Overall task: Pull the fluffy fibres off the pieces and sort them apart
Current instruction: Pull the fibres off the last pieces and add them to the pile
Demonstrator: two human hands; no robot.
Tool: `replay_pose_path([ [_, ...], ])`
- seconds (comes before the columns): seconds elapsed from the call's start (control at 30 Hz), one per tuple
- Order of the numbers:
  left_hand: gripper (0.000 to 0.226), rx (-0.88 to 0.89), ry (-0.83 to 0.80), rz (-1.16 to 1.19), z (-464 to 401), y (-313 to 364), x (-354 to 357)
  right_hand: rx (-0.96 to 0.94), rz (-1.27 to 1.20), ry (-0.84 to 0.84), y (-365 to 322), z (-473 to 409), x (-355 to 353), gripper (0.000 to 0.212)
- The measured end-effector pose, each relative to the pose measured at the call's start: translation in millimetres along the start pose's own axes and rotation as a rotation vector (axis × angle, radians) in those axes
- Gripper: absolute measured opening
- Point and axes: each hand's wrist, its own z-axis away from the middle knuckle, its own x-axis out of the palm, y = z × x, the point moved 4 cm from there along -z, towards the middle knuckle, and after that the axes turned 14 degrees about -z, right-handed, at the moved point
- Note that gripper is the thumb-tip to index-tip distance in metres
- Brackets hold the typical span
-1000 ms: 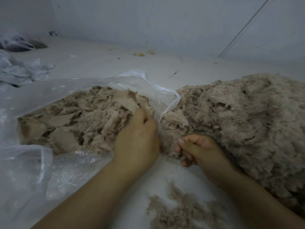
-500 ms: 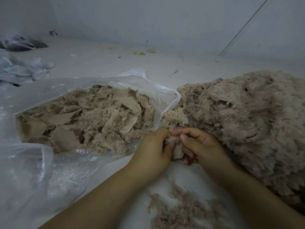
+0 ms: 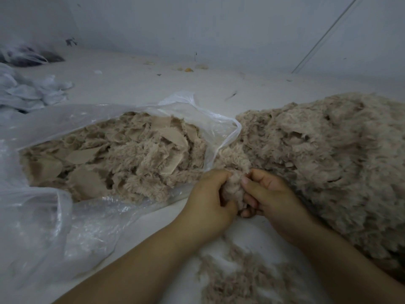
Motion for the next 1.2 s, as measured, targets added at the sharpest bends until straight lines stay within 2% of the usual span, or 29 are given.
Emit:
replay_pose_path([
  [0.1,0.028,-0.002,0.039,-0.067,1.7,4.8,3.1,-0.014,0.004,0.001,-0.3,0.2,-0.4,0.031],
  [0.2,0.026,-0.081,0.02,0.103,6.1,9.1,10.4,-0.028,0.004,0.019,-1.6,0.1,-0.4,0.023],
  [0.27,0.022,-0.112,0.002,0.145,12.8,12.4,16.7,-0.045,-0.002,0.046,-0.9,-1.2,-3.5,0.024],
  [0.43,0.025,-0.065,-0.009,0.289,11.0,11.5,9.9,-0.06,0.013,0.066,-0.6,-1.5,-4.6,0.028],
  [0.6,0.02,0.043,-0.184,0.506,1.4,6.7,0.8,-0.047,0.023,0.078,-3.3,-0.2,-1.1,0.028],
  [0.77,0.034,0.078,-0.292,0.574,-1.8,7.7,-4.7,-0.052,0.007,0.111,-5.9,2.6,1.0,0.034],
  [0.83,0.044,0.008,-0.242,0.507,-4.6,-1.2,-5.9,-0.045,-0.018,0.125,-7.1,4.0,1.9,0.033],
  [0.93,0.053,-0.111,-0.075,0.375,-7.6,-15.3,-11.3,-0.021,-0.052,0.152,-6.2,3.8,0.8,0.032],
  [1.0,0.046,-0.154,-0.002,0.334,-8.1,-18.2,-13.9,-0.021,-0.035,0.152,-4.6,2.2,0.6,0.035],
  [1.1,0.022,-0.198,0.049,0.275,-7.5,-19.9,-12.1,-0.02,-0.027,0.169,-4.0,1.4,0.9,0.04],
  [1.2,0.027,-0.21,0.079,0.168,-7.0,-22.3,-8.1,-0.022,-0.039,0.176,-3.2,0.2,-1.6,0.041],
])
